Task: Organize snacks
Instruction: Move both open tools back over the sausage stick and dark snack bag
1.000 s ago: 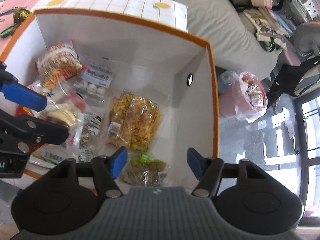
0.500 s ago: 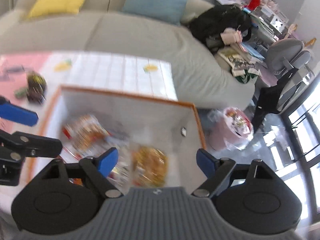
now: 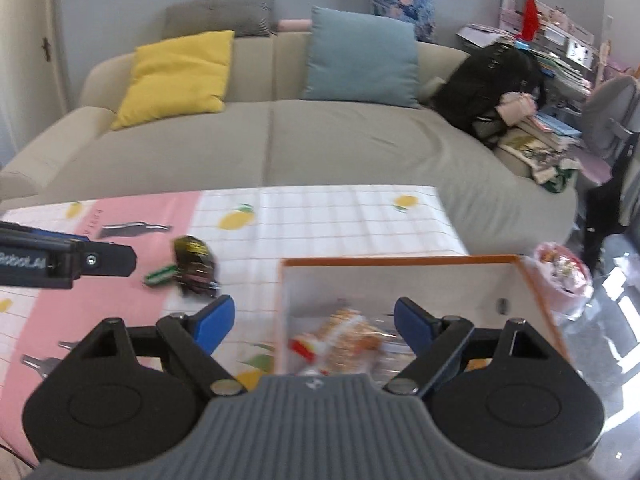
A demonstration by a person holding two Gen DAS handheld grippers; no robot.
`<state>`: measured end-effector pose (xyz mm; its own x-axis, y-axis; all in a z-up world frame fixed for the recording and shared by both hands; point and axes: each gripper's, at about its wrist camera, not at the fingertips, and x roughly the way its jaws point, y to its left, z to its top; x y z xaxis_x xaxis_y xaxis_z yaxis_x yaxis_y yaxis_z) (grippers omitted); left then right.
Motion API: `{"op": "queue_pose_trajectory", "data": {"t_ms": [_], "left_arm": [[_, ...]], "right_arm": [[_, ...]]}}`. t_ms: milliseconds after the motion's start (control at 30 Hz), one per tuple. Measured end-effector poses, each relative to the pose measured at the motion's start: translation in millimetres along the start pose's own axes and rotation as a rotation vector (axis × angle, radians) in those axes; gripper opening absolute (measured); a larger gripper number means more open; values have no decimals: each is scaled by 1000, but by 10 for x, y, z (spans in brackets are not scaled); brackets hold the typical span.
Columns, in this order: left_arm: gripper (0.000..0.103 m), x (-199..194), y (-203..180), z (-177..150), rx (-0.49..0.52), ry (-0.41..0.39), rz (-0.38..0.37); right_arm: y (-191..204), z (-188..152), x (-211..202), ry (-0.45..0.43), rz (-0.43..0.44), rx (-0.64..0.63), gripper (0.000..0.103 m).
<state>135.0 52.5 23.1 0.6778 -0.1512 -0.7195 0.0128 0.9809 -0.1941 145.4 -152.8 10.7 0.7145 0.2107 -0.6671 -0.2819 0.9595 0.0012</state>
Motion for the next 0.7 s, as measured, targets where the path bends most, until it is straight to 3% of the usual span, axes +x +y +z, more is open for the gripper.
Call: {"op": "queue_pose_trajectory", "data": {"t_ms": [367,533,700], "left_arm": [[70,287,666,-209,-42,41,25],[70,527,790,-140,22,49,9],[69,809,915,-67,112,72,39]], "right_arm": [[559,-105,474,3,79,-50,71],[707,-44,798,36,103,-65,70],[836,24,1134,74,126,-50,69]]}}
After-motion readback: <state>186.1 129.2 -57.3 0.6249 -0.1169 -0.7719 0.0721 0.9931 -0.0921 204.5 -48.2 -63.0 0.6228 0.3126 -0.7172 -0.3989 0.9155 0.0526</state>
